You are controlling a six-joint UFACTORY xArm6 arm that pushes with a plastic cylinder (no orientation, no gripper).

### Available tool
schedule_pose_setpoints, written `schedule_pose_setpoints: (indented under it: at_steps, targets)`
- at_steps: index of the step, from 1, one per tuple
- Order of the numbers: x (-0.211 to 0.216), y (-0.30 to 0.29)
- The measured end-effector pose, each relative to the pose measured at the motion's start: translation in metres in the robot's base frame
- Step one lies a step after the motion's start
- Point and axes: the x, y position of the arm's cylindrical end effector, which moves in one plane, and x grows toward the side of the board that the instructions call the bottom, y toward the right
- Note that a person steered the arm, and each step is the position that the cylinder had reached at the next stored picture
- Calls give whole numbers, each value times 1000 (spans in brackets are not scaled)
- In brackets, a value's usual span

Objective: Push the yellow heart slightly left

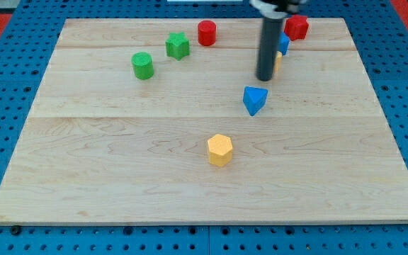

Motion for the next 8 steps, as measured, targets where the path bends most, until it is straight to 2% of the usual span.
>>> schedule_pose_setpoints:
  at_steps: [1, 2, 3, 8]
  targets:
    - [6, 37]
    - [-3, 45]
    - [-22, 45]
    - [-26, 12]
